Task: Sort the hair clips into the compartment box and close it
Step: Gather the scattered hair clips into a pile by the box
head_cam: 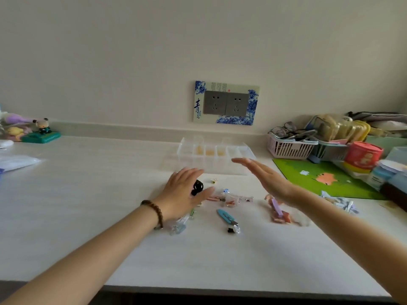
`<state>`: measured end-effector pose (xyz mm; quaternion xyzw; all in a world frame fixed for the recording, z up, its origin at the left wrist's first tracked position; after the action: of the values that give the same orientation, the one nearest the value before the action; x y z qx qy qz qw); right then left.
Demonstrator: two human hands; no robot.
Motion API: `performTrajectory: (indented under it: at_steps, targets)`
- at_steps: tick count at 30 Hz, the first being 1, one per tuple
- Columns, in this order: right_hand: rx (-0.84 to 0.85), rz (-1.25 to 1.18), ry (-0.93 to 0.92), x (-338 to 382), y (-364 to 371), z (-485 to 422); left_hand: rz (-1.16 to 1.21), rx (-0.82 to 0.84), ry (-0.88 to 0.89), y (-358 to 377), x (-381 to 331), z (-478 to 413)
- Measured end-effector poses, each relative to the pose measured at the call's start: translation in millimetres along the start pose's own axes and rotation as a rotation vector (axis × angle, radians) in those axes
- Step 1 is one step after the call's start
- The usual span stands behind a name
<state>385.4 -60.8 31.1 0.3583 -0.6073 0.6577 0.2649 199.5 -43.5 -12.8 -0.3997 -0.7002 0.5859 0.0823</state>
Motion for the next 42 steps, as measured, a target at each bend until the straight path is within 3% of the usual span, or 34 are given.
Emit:
performTrajectory:
  at_steps: [3,10,14,22,30,35,38,42]
  targets:
    - [-0.112,0.031,0.095,-34,-50,21,0.056,-0.049,0.119,6,-40,-24]
    - [-0.416,0.179,0.347,-139,-134,68,0.125,0.14,0.236,67,-110,-80]
    - [-0.356,0.239,0.414,-166,-112,70,0.105,0.187,0.261,92,-126,-95]
    - [-0.31,0.366,0.205,-116,-37,31,-0.103,0.243,0.251,90,-99,-86]
    - [-0.23,0.534,0.015,-76,30,-6,-0.293,0.207,0.192,34,-44,-41]
    - [-0.352,0.067,0.102,-71,10,-18,-0.186,-0.051,-0.014,-23,29,-14]
    - [-0.261,0.0,0.168,-68,18,-29,0.187,-0.102,-0.12,-14,53,-12]
    - [-0.136,0.014,0.237,-63,38,-39,0.28,-0.084,-0.081,11,38,-22]
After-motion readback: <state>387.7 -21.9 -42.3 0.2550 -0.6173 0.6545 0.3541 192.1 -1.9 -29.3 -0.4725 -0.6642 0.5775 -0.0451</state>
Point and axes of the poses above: each hand's wrist, its own z-axis away from the middle knuckle, its own y-axis out of the palm, x = y × z, the point moved 7 cm from there along -z, towards the middle knuckle, and after that the axes turned 12 degrees about y, right-handed, at the moved point
